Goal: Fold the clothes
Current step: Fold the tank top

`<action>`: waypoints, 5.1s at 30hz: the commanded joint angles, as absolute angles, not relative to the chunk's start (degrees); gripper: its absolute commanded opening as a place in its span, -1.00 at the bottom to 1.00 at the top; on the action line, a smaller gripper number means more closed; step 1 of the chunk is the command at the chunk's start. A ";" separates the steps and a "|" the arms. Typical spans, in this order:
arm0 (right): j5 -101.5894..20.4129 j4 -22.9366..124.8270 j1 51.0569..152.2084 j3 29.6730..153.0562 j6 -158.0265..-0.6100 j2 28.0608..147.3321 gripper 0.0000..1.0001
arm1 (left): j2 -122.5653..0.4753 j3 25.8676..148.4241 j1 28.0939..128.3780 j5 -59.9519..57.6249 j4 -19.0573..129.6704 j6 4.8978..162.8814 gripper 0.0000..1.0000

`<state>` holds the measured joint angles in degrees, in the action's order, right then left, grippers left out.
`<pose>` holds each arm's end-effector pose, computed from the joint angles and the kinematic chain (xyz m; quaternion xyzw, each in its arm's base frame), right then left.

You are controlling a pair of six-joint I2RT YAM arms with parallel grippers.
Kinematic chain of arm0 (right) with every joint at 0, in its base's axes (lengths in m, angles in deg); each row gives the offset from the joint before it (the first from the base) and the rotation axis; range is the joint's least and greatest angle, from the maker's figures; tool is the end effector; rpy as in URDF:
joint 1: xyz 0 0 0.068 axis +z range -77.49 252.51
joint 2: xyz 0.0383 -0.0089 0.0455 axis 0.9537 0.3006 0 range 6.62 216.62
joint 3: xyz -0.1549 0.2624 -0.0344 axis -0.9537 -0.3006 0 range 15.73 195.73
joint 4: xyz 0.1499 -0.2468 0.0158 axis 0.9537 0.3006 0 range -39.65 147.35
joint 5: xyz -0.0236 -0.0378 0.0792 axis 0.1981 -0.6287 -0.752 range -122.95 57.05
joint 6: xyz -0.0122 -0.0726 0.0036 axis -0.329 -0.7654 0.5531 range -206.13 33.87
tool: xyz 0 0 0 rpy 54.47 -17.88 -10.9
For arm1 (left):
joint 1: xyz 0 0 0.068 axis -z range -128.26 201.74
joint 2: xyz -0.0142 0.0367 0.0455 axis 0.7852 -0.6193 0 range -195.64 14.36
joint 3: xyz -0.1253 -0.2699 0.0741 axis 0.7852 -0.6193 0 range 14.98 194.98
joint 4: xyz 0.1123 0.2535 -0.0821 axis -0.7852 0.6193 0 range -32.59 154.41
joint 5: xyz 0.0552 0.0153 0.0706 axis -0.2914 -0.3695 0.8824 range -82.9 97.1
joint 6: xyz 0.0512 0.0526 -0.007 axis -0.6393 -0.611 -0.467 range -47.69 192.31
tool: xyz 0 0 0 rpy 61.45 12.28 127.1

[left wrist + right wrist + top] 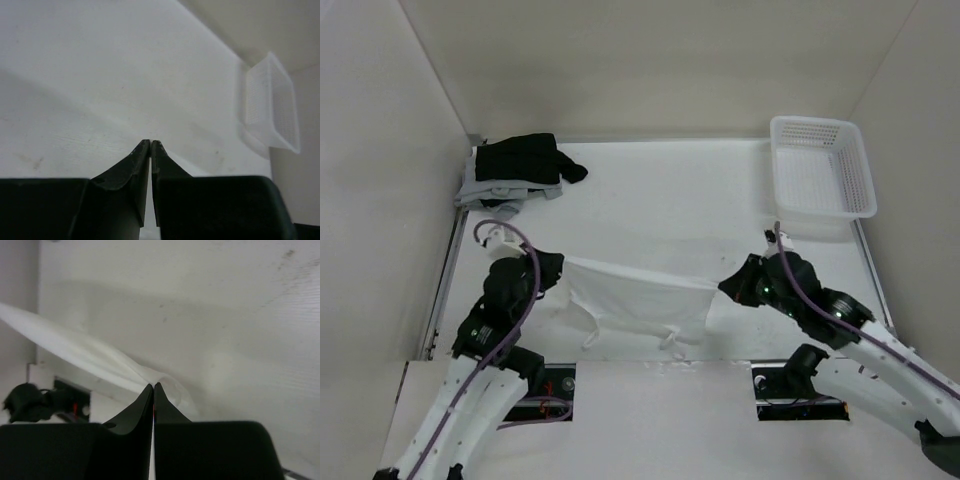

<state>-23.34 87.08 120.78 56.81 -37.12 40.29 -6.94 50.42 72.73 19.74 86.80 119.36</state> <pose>0.1096 0.1074 0.3081 0.0479 0.8597 0.3300 0.3868 0.1191 -0.0312 0.3120 -0.2432 0.7544 -0.2651 0.5490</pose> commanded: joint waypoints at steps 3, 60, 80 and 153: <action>-35.56 69.81 104.49 51.24 -43.50 54.40 -0.94 | -24.53 44.86 70.77 16.86 70.90 118.54 -0.90; -35.84 50.10 95.41 48.07 -42.98 80.15 0.10 | -64.80 45.46 90.44 19.49 33.70 124.69 -0.39; -44.47 38.75 93.47 45.36 -35.69 88.38 -0.97 | -75.72 42.05 90.01 13.16 24.89 126.19 -0.41; -13.08 55.71 122.82 35.60 -37.71 46.69 0.26 | -39.09 35.99 109.79 24.85 48.62 125.56 0.32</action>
<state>-14.38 56.17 122.90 36.20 -37.91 47.43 -41.06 34.68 109.82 22.69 49.25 123.12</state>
